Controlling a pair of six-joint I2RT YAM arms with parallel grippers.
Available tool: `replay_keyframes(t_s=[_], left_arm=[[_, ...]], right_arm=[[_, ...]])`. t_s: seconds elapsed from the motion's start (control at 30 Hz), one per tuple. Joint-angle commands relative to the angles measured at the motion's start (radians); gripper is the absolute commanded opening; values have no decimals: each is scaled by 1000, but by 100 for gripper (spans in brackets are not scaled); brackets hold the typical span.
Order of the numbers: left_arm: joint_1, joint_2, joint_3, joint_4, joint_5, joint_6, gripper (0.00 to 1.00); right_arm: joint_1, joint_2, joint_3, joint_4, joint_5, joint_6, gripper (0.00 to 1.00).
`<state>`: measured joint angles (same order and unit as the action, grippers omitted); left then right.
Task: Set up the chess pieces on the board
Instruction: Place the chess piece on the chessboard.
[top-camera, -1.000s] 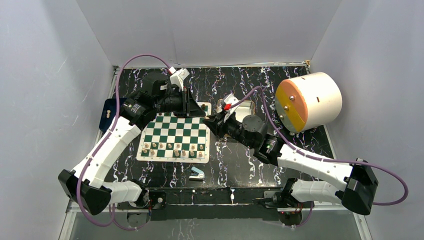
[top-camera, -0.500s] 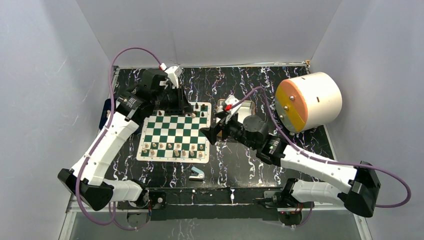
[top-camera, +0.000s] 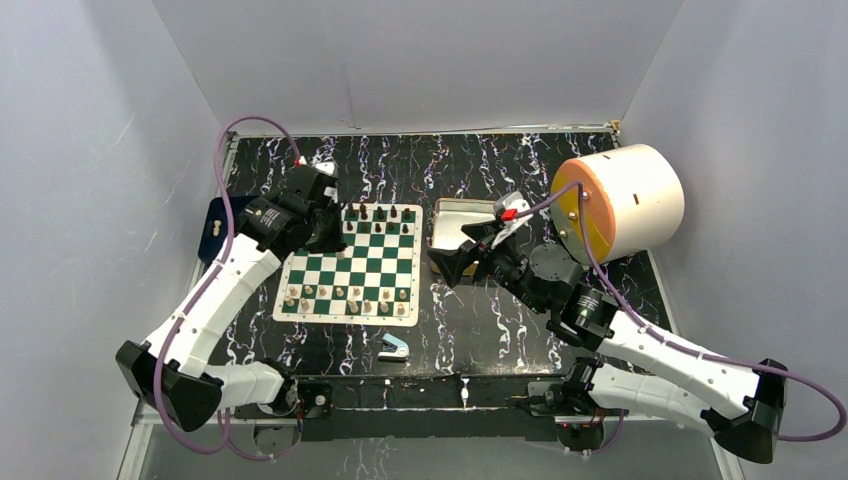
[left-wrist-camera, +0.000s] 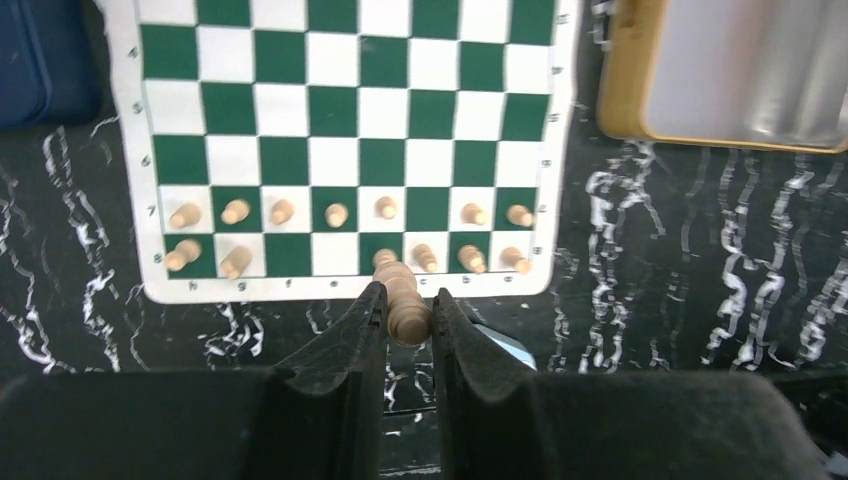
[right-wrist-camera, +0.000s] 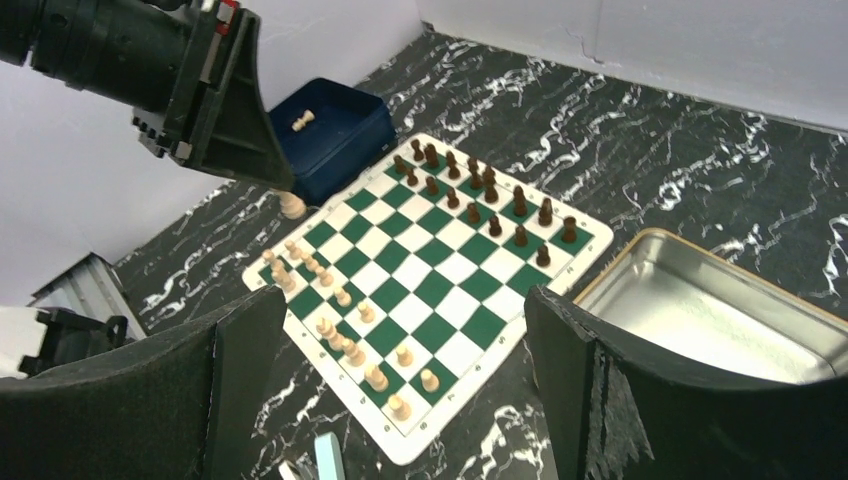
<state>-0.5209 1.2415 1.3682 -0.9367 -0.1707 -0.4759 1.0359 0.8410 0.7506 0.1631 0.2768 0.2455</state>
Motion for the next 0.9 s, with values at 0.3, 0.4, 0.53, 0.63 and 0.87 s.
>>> replay_keyframes(t_s=[0.3, 0.4, 0.53, 0.63, 0.87], left_arm=[[65, -171, -359, 133, -92, -131, 3], [66, -200, -438, 196, -124, -148, 5], [67, -236, -520, 247, -159, -179, 5], [67, -278, -585, 308, -145, -205, 5], [68, -301, -692, 406, -83, -269, 5]], right_arm=[[-1, -59, -25, 15, 63, -39, 99], [-2, -64, -28, 17, 44, -71, 99], [-2, -77, -43, 35, 46, -89, 99], [-2, -87, -52, 41, 47, -93, 99], [-2, -84, -50, 52, 37, -103, 99]])
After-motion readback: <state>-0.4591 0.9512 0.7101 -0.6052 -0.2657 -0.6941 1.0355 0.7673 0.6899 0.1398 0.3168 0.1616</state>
